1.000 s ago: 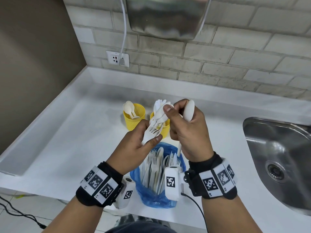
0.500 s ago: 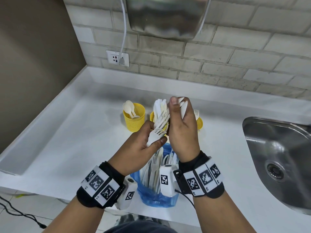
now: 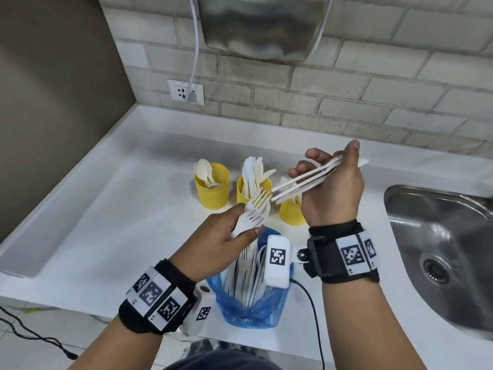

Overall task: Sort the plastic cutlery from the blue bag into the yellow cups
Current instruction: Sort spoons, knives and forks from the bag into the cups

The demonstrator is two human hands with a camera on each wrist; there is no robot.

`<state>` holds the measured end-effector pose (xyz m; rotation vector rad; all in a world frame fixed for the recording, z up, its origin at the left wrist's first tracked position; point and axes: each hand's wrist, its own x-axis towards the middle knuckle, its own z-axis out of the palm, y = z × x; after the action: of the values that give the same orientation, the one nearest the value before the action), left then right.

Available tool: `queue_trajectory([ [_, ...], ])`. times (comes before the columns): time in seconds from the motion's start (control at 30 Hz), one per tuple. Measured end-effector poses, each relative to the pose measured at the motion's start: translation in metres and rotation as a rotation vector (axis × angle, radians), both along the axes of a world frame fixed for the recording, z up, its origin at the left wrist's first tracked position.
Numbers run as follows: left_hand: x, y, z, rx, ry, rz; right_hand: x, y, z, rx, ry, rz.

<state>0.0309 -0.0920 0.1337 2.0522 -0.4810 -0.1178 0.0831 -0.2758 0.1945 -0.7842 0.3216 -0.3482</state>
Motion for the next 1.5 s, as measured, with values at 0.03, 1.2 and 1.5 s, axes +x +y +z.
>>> queue_trajectory([
  [0.03, 0.0, 0.001, 0.0, -0.006, 0.008, 0.011, 0.002, -0.005, -0.001, -0.024, 0.015, -0.022],
  [1.2, 0.005, -0.009, -0.007, -0.295, 0.209, 0.092, -0.014, 0.038, -0.05, -0.685, -0.061, 0.39],
  [1.5, -0.002, -0.014, 0.005, -0.306, 0.221, 0.149, -0.022, 0.036, -0.046, -0.699, -0.04, 0.355],
])
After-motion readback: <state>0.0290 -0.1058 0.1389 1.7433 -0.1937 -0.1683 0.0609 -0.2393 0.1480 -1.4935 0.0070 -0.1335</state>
